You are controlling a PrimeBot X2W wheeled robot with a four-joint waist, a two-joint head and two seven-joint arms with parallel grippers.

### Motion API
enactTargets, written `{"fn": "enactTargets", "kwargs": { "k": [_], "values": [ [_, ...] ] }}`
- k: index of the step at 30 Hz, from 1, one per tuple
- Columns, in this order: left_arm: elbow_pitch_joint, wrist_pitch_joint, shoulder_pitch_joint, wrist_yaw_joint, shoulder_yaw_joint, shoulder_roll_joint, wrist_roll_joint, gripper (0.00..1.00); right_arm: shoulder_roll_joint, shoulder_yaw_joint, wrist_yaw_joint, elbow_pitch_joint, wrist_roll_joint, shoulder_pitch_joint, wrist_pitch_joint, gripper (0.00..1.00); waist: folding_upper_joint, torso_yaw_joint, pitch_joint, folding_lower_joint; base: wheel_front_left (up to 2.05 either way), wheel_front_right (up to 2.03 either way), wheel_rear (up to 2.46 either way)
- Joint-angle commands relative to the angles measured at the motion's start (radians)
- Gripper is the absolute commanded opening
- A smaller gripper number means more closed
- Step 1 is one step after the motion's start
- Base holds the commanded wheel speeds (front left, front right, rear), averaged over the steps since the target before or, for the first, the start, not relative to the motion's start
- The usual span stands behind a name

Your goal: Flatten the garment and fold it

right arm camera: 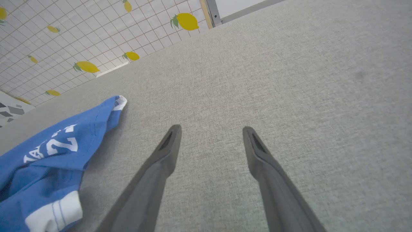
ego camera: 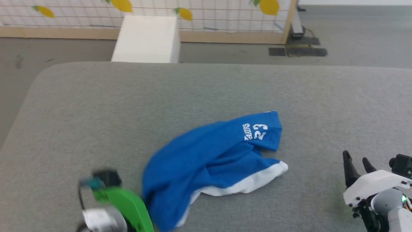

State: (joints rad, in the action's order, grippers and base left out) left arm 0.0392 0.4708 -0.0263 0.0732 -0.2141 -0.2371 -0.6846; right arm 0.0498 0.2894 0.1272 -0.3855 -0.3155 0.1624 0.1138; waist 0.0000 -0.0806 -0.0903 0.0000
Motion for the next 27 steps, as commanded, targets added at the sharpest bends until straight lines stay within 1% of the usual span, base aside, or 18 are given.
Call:
{"fn": "enactTargets", "kwargs": {
  "k": [1,2,3,4,5,8,10,13,14,16,18,19,21,23,25,27],
  "values": [
    [-0.003,0.017,0.049,0.005,-0.02,0.003,-0.011,0.0,0.0,-0.006,0.003,-0.007,-0.007,-0.008,-0.004,1.0,0.0,-0.045,0.022,0.0,0.0,0.0,0.0],
    [0.001,0.033,0.076,0.005,-0.036,0.002,-0.01,0.0,0.0,-0.008,0.003,-0.009,-0.008,-0.007,-0.005,1.0,0.0,-0.051,0.023,0.0,0.0,0.0,0.0],
    [0.012,0.074,0.137,0.008,-0.068,0.012,-0.027,0.0,0.0,-0.015,0.003,-0.018,-0.007,-0.004,-0.006,1.0,0.0,-0.065,0.024,0.0,0.0,0.0,0.0],
    [0.01,0.08,0.146,0.009,-0.07,0.015,-0.035,0.39,0.0,-0.018,0.003,-0.021,-0.007,-0.003,-0.006,1.0,0.0,-0.067,0.025,0.0,0.0,0.0,0.0],
    [0.002,0.074,0.154,0.011,-0.059,0.025,-0.052,1.0,0.0,-0.021,0.003,-0.024,-0.009,-0.003,-0.006,1.0,0.0,-0.07,0.027,0.0,0.0,0.0,0.0],
    [-0.044,0.057,0.16,0.0,-0.003,0.06,-0.142,1.0,0.0,-0.027,0.003,-0.03,-0.009,-0.003,-0.006,1.0,0.0,-0.076,0.03,0.0,0.0,0.0,0.0],
    [-0.084,0.037,0.155,-0.014,0.052,0.071,-0.203,1.0,0.0,-0.038,0.003,-0.029,-0.01,0.0,-0.004,1.0,0.0,-0.077,0.031,0.0,0.0,0.0,0.0],
    [-0.146,-0.031,0.136,-0.047,0.159,0.097,-0.302,1.0,0.0,-0.069,0.003,-0.019,-0.012,0.015,0.007,1.0,0.0,-0.075,0.029,0.0,0.0,0.0,0.0],
    [-0.156,-0.06,0.13,-0.059,0.184,0.09,-0.3,1.0,0.0,-0.084,0.003,-0.015,-0.011,0.022,0.015,1.0,0.0,-0.073,0.027,0.0,0.0,0.0,0.0],
    [-0.163,-0.151,0.114,-0.073,0.236,0.081,-0.266,1.0,0.0,-0.128,0.003,-0.006,-0.015,0.044,0.038,1.0,0.0,-0.07,0.022,0.0,0.0,0.0,0.0],
    [-0.159,-0.25,0.102,-0.086,0.26,0.069,-0.195,1.0,0.0,-0.179,0.003,-0.001,-0.017,0.073,0.071,1.0,0.0,-0.066,0.014,0.0,0.0,0.0,0.0],
    [-0.154,-0.31,0.096,-0.091,0.266,0.062,-0.142,1.0,0.0,-0.209,0.003,-0.003,-0.02,0.09,0.094,1.0,0.0,-0.065,0.011,0.0,0.0,0.0,0.0],
    [-0.136,-0.418,0.088,-0.099,0.26,0.045,-0.036,1.0,0.0,-0.258,0.003,-0.014,-0.026,0.125,0.144,1.0,0.0,-0.065,0.0,0.0,0.0,0.0,0.0],
    [-0.111,-0.514,0.08,-0.103,0.248,0.04,0.049,1.0,0.0,-0.302,0.003,-0.039,-0.007,0.164,0.198,1.0,0.0,-0.067,-0.011,0.0,0.0,0.0,0.0],
    [-0.087,-0.589,0.069,-0.103,0.232,0.042,0.11,1.0,0.0,-0.336,0.003,-0.067,0.008,0.205,0.248,1.0,0.0,-0.075,-0.025,0.0,0.0,0.0,0.0],
    [-0.064,-0.637,0.06,-0.101,0.221,0.047,0.143,1.0,0.0,-0.367,0.003,-0.102,0.04,0.24,0.294,1.0,0.0,-0.082,-0.036,0.0,0.0,0.0,0.0]
  ]
}}
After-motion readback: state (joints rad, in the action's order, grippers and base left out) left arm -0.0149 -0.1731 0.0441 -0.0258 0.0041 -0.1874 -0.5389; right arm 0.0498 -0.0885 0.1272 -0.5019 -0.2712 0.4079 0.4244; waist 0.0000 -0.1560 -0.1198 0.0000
